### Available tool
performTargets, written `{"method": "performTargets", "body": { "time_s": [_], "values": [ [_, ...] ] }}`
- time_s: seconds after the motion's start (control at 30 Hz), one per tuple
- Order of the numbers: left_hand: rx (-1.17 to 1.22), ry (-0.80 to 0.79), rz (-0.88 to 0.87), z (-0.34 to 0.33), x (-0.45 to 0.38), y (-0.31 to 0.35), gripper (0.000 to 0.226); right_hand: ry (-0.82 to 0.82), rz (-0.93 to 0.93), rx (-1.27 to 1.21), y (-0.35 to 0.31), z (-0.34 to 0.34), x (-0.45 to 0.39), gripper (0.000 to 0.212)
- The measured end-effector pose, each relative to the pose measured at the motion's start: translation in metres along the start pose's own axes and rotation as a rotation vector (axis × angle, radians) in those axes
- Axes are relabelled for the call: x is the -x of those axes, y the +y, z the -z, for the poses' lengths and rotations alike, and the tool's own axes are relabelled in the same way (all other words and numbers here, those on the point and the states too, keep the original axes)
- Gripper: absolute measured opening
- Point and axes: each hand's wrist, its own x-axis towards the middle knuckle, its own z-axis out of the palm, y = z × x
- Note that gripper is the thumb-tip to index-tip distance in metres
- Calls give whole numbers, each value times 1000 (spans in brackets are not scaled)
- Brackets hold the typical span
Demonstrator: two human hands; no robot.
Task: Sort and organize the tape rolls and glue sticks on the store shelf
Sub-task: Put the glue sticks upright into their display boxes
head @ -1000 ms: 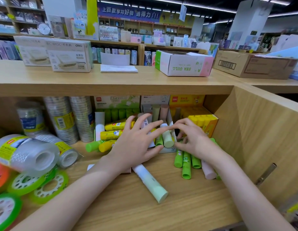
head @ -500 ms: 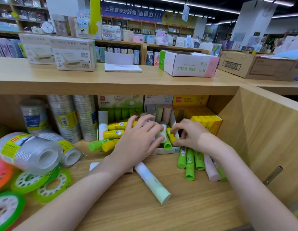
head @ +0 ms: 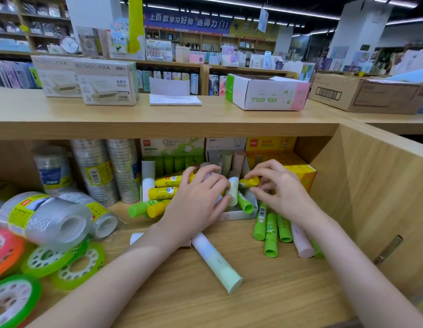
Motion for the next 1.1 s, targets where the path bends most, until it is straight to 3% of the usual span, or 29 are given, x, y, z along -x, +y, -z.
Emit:
{"method": "performTargets", "body": {
  "time_s": [0.1, 0.23, 0.3, 0.47, 0.6, 0.8, 0.93, 1.1],
  "values": [
    [0, 4, -1, 1, 0, 0, 26, 110, -5, 35, -2, 7, -4, 20],
    [5, 13, -3, 0, 0, 0, 26, 407, 21, -23, -9, 24, -7, 26],
    [8, 11, -4, 0, 0, 1, 27, 481, 21, 23, -8, 28, -5, 27],
    [10, 10, 9, 0, 0, 1, 26, 365, 30, 258, 6, 10, -8, 17],
    [10, -11, 23, 1, -1, 0, 28, 383, 7, 430, 18, -1, -11, 19],
    [19, -15, 28, 0, 0, -1, 28, 437, -37, 494, 29, -13, -11, 20],
    [15, -15, 24, 1, 0, -1, 28, 358, -111, 640, 31, -16, -9, 24],
    [17, -34, 34, 1, -1, 0, 28, 301, -214, 632, 25, -19, -12, 12]
  ]
}}
